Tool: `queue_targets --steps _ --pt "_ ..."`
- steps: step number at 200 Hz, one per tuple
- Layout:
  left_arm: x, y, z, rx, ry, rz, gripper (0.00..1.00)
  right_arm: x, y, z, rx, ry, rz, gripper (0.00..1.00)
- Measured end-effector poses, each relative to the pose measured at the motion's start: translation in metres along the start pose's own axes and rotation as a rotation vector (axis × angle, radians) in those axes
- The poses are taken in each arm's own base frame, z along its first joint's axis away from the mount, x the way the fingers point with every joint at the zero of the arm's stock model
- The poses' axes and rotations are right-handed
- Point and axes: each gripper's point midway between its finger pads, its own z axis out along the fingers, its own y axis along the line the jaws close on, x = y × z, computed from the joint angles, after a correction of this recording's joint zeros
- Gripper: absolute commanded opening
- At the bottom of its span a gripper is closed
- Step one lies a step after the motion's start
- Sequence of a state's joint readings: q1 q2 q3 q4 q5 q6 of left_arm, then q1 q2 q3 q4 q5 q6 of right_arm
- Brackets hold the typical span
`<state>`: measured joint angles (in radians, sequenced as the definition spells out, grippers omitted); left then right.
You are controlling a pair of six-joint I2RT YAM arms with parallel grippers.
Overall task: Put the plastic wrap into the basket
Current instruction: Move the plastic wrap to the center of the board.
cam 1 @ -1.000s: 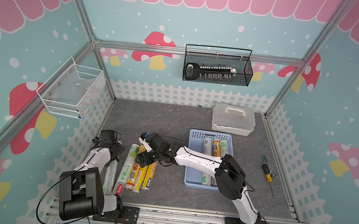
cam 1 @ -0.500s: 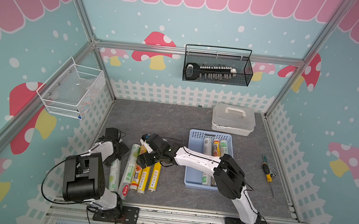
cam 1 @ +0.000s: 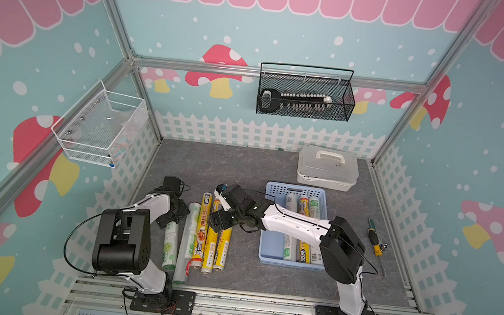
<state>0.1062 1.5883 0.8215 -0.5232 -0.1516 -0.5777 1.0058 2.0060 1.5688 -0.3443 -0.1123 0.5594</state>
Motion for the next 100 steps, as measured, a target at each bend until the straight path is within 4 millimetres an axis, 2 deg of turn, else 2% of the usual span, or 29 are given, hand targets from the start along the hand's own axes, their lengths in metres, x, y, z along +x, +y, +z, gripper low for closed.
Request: queue_targets --steps 24,48,57,100 --pt "0.006 -0.017 -0.002 0.026 0.005 0.032 0.84 -0.002 -0.008 -0.006 0.014 -0.011 0.013 0.95" --pt "0.015 -0.027 -0.005 0.034 0.013 0.061 0.89 0.003 -0.01 -0.004 0.016 0.0 0.018 0.94" --pt "0.02 -0.029 -0.006 0.038 0.013 0.069 0.93 0.006 -0.011 -0.003 0.015 0.006 0.022 0.95" --pt "0.052 -0.015 -0.017 0.035 0.042 0.08 0.95 0.017 -0.013 -0.004 0.015 0.029 0.036 0.94"
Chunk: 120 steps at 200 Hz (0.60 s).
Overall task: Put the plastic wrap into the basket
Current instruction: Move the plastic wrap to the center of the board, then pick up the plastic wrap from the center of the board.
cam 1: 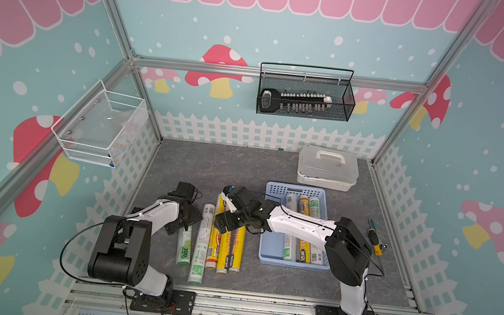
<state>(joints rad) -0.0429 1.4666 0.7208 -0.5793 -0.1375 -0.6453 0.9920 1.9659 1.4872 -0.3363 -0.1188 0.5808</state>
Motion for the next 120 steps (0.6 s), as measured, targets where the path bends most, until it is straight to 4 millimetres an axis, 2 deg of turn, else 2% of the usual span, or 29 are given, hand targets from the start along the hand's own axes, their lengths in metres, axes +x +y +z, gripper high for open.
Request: queue_targets --steps 12,38,68,96,120 --pt "0.008 0.004 -0.002 0.0 0.002 0.0 0.87 -0.001 0.001 -0.003 -0.004 -0.004 0.0 0.94" --pt "0.016 0.01 -0.003 -0.006 0.016 0.006 0.88 -0.004 0.004 -0.013 -0.014 -0.021 0.001 0.95" --pt "0.014 0.008 -0.002 -0.012 0.022 0.023 0.78 -0.011 0.01 -0.028 -0.028 -0.052 -0.004 0.95" --pt "0.005 0.0 0.001 -0.007 0.025 0.041 0.79 -0.014 0.012 -0.04 -0.033 -0.075 -0.006 0.94" --pt "0.002 -0.003 0.001 -0.001 0.025 0.056 0.72 -0.012 0.009 -0.044 -0.024 -0.079 -0.006 0.95"
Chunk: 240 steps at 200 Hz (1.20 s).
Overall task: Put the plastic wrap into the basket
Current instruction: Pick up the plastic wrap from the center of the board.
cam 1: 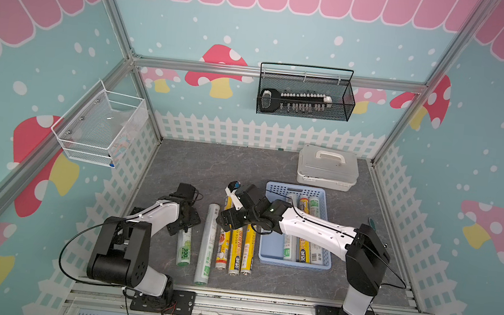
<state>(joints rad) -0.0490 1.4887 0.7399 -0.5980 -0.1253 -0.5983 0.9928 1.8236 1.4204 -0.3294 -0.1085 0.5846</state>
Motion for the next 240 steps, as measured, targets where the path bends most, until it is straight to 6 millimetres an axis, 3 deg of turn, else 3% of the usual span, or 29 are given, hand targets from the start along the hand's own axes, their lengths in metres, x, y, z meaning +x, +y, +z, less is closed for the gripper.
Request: queue_targets --steps 30,78,95,151,197,240 --pt "0.0 0.0 0.0 0.002 0.001 0.005 0.68 0.0 -0.002 -0.004 0.014 -0.009 -0.001 0.95" --pt "0.0 0.001 -0.013 0.02 -0.021 0.014 0.41 -0.006 -0.006 -0.028 0.046 -0.06 -0.006 0.95" --pt "-0.001 -0.001 -0.02 0.031 -0.034 0.019 0.37 -0.009 -0.007 -0.037 0.054 -0.079 -0.008 0.95" --pt "-0.011 -0.007 -0.069 0.124 -0.143 -0.003 0.24 -0.009 -0.014 -0.053 0.09 -0.11 -0.007 0.95" --pt "-0.021 -0.033 -0.118 0.294 -0.224 0.0 0.18 -0.013 -0.022 -0.076 0.132 -0.163 -0.003 0.96" --pt "0.0 -0.076 -0.144 0.441 -0.17 0.071 0.18 -0.012 -0.041 -0.101 0.181 -0.215 0.018 0.96"
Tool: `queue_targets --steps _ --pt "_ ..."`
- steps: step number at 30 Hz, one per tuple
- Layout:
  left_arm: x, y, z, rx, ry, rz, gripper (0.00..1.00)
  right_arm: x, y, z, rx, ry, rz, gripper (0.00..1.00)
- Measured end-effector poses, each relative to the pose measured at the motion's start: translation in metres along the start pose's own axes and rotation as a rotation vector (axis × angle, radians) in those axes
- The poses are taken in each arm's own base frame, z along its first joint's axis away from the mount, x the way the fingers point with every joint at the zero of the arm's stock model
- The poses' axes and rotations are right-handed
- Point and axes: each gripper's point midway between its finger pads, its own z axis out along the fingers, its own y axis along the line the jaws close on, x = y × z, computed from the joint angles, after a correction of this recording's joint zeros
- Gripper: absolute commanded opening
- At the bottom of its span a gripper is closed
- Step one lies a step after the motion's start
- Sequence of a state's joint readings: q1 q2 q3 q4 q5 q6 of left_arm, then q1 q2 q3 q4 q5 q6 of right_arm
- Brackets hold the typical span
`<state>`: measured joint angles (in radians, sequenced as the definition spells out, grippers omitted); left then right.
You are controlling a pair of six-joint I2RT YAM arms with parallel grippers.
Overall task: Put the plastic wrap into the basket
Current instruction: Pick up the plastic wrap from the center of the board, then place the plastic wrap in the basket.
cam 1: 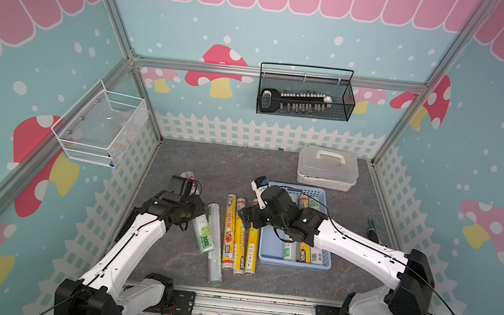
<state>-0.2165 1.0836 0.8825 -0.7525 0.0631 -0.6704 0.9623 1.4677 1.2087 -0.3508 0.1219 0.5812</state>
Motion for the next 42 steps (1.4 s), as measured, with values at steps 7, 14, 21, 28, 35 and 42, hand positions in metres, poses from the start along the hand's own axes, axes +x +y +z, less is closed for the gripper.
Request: queue_targets --steps 7,14,21,28,35,42 --pt "0.019 -0.12 -0.017 0.255 0.04 0.169 0.18 0.009 -0.062 -0.027 0.102 -0.044 0.099 0.97" --pt "0.065 -0.2 0.015 0.337 0.161 0.289 0.18 0.029 -0.114 -0.062 0.185 -0.095 0.193 0.97" --pt "0.104 -0.251 0.049 0.347 0.232 0.362 0.16 0.046 -0.132 -0.085 0.227 -0.133 0.234 0.97" --pt "0.128 -0.258 0.09 0.274 0.269 0.364 0.16 0.066 -0.154 -0.094 0.311 -0.112 0.252 0.98" --pt "0.125 -0.251 0.106 0.206 0.252 0.357 0.18 0.084 -0.167 -0.091 0.344 -0.064 0.274 0.98" --pt "0.131 -0.249 0.132 0.153 0.26 0.365 0.2 0.087 -0.169 -0.087 0.347 -0.046 0.28 0.98"
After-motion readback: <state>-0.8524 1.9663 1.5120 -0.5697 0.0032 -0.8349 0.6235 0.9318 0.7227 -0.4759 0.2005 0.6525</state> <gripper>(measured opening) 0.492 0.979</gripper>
